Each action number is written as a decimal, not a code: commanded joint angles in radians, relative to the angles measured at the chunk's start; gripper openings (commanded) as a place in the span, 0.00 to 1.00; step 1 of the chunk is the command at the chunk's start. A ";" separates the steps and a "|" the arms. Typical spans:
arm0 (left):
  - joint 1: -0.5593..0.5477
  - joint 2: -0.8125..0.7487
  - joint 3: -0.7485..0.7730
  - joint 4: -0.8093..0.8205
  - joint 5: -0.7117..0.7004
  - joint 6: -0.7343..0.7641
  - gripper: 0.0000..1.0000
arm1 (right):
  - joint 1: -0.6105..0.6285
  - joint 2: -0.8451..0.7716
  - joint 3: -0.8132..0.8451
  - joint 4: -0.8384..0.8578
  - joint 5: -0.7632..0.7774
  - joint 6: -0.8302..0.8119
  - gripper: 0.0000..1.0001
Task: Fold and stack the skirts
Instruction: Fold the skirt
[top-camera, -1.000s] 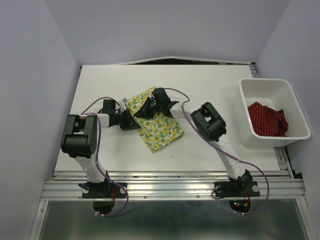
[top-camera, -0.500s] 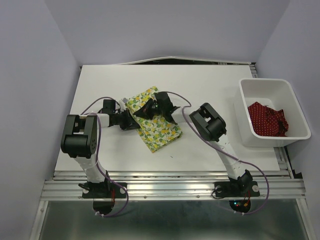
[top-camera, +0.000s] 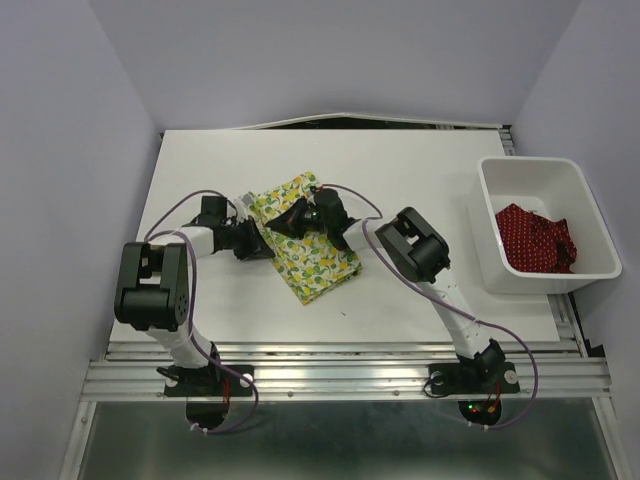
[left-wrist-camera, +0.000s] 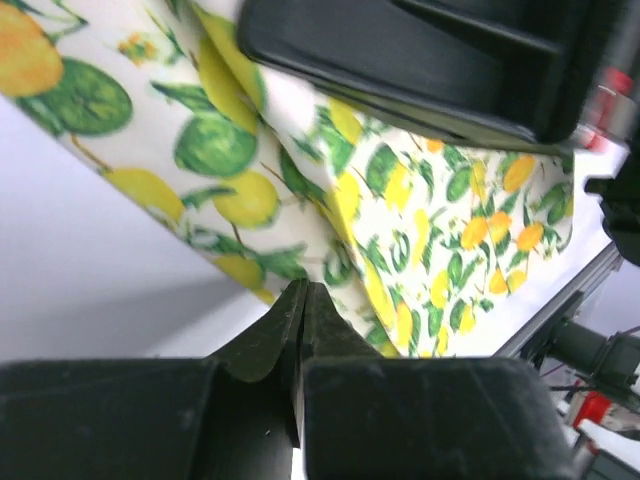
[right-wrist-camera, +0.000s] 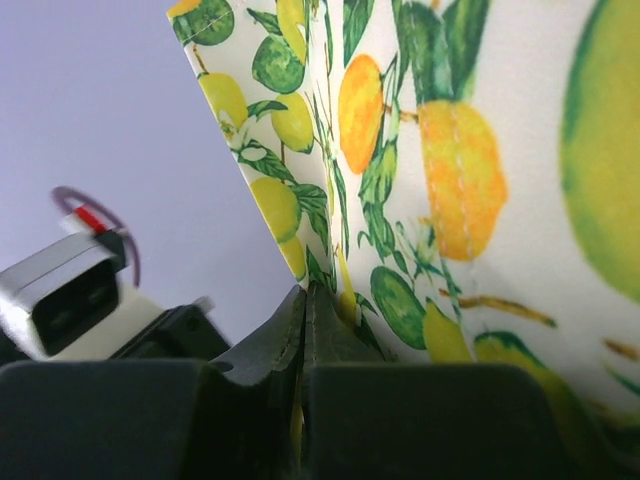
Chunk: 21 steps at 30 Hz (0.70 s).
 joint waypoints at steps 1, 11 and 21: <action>0.005 -0.164 0.067 -0.113 -0.029 0.088 0.11 | 0.000 0.084 -0.054 -0.134 0.019 0.069 0.01; 0.030 -0.198 0.183 -0.075 -0.051 -0.001 0.13 | 0.000 0.090 -0.056 -0.141 0.008 0.039 0.06; 0.031 0.027 0.378 -0.066 -0.099 -0.036 0.13 | 0.009 0.097 -0.068 -0.146 0.011 0.039 0.48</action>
